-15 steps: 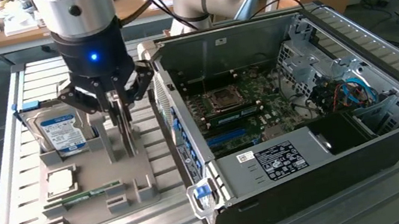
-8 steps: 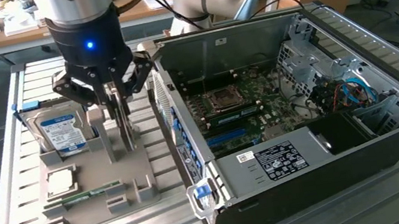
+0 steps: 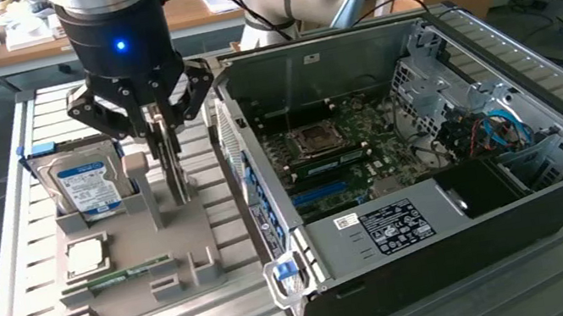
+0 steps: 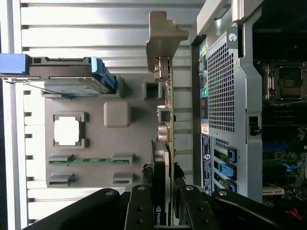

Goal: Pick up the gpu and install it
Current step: 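Pick up the gpu and move the gpu toward the slot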

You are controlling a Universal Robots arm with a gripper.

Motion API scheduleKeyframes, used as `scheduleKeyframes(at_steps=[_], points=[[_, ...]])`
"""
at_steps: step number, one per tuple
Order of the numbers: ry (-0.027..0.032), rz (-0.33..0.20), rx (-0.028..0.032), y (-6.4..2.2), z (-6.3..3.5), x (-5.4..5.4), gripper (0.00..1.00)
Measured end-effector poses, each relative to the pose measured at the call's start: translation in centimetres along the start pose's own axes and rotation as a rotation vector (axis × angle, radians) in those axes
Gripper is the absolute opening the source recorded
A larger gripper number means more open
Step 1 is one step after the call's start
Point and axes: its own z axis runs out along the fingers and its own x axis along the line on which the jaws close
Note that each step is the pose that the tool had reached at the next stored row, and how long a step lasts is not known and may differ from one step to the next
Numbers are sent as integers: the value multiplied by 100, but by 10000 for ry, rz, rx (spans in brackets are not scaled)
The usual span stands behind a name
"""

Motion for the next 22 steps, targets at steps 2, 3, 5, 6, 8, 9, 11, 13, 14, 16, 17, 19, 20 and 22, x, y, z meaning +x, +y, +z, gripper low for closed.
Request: scheduleKeyframes(at_steps=[2, 3, 5, 6, 8, 9, 11, 13, 14, 16, 17, 19, 20, 22], points=[[0, 1, 0, 2, -29, -1, 27], [0, 0, 0, 2, -38, -1, 27], [-1, 0, -2, 3, -41, -1, 27], [0, 0, -1, 3, -42, -2, 27], [1, 0, 0, 3, -43, -2, 27], [0, 0, 0, 3, -43, -2, 27], [1, 0, 0, 3, -42, -2, 27], [0, 0, 0, 3, -42, -2, 27], [0, 0, 0, 3, -42, -2, 27], [2, 0, 2, 3, -49, -2, 27], [2, 0, 2, 4, -56, -2, 27], [2, 0, 2, 5, -76, -3, 27], [1, 0, 1, 6, -86, -3, 27], [0, 0, 0, 7, -111, -4, 27]])
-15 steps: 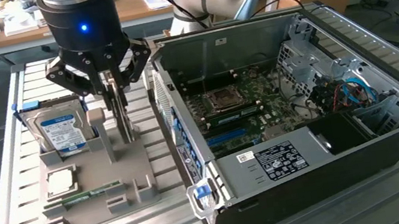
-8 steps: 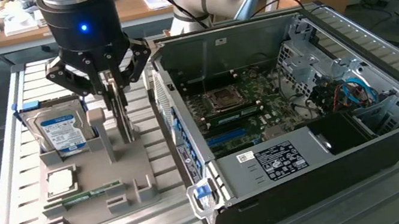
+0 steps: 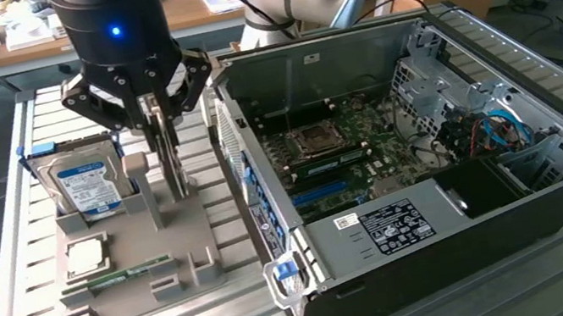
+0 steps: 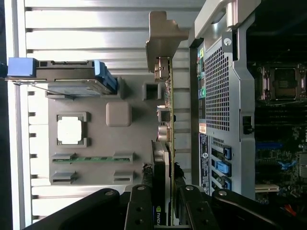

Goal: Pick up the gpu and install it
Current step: 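Pick up the gpu and move the gpu toward the slot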

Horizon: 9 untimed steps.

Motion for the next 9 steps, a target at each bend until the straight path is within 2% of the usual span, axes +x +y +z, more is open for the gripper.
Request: scheduleKeyframes(at_steps=[9], points=[[0, 0, 0, 8, -117, -4, 27]])
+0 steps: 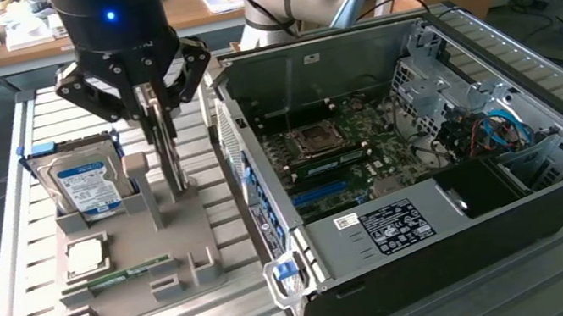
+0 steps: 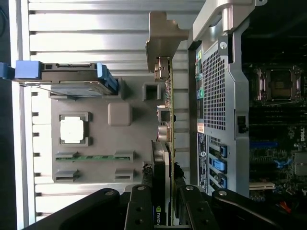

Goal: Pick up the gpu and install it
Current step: 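Pick up the gpu and move the gpu toward the slot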

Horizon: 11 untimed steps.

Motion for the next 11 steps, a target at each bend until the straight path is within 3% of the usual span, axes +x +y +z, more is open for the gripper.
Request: scheduleKeyframes(at_steps=[11], points=[[1, 0, 0, 9, -133, -5, 27]])
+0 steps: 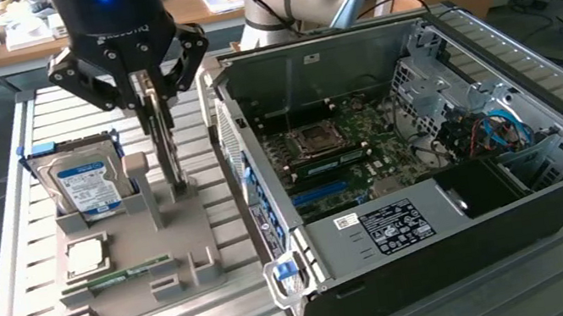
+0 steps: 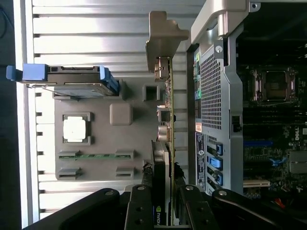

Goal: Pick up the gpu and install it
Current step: 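Pick up the gpu and move the gpu toward the slot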

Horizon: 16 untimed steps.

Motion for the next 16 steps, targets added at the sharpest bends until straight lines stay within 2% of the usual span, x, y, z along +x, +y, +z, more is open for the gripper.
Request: scheduleKeyframes(at_steps=[12, 16], points=[[-1, 0, 0, 8, -118, -4, 27], [-2, 0, -2, 8, -125, -5, 27]])
